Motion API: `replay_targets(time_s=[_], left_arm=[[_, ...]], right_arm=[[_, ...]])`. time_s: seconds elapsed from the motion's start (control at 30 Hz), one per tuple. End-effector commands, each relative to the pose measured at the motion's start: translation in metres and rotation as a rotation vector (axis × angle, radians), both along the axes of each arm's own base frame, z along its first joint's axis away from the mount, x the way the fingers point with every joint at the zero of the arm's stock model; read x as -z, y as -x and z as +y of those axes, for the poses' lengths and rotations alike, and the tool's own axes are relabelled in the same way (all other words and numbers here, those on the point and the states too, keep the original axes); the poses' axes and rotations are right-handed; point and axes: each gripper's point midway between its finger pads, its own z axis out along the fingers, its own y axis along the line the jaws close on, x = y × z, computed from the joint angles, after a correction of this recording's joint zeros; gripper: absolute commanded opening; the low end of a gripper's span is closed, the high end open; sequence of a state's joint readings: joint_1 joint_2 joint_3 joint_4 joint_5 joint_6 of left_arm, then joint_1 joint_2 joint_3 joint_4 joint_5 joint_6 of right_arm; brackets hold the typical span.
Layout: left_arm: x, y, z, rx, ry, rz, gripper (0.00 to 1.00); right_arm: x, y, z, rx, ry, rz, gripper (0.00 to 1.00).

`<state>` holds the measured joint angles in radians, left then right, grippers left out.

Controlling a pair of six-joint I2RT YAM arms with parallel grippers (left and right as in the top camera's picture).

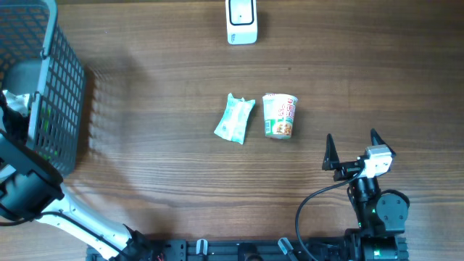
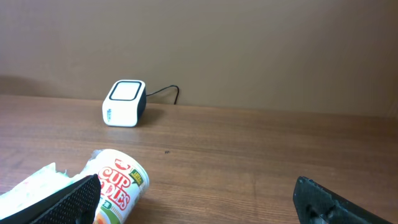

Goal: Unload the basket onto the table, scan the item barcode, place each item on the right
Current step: 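Grasp the green snack bag with red stick and lift it out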

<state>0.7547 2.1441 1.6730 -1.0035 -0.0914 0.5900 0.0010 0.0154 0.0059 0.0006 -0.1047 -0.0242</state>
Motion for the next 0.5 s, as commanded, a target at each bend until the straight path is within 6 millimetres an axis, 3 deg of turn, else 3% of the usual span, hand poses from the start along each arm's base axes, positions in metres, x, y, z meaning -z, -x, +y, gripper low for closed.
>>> replay_targets(time_s=[0.0, 0.13, 0.27, 0.37, 0.47], left_arm=[[0.03, -0.006, -0.026, 0.004, 0.153, -0.027, 0.04], [0.026, -0.015, -0.029, 0.021, 0.15, -0.044, 0.04], [0.001, -0.037, -0.026, 0.024, 0.09, -0.091, 0.04], [-0.036, -0.059, -0.017, 0.012, -0.014, -0.151, 0.04], [-0.09, -0.082, -0.008, -0.014, -0.144, -0.238, 0.04]], right_arm=[[-0.002, 0.0, -0.001, 0.003, 0.0, -0.011, 1.0], [-0.002, 0.0, -0.001, 0.004, 0.0, -0.011, 1.0], [-0.002, 0.0, -0.001, 0.003, 0.0, -0.011, 1.0], [-0.002, 0.0, -0.001, 0.004, 0.0, -0.011, 1.0], [-0.002, 0.0, -0.001, 0.004, 0.0, -0.011, 1.0]])
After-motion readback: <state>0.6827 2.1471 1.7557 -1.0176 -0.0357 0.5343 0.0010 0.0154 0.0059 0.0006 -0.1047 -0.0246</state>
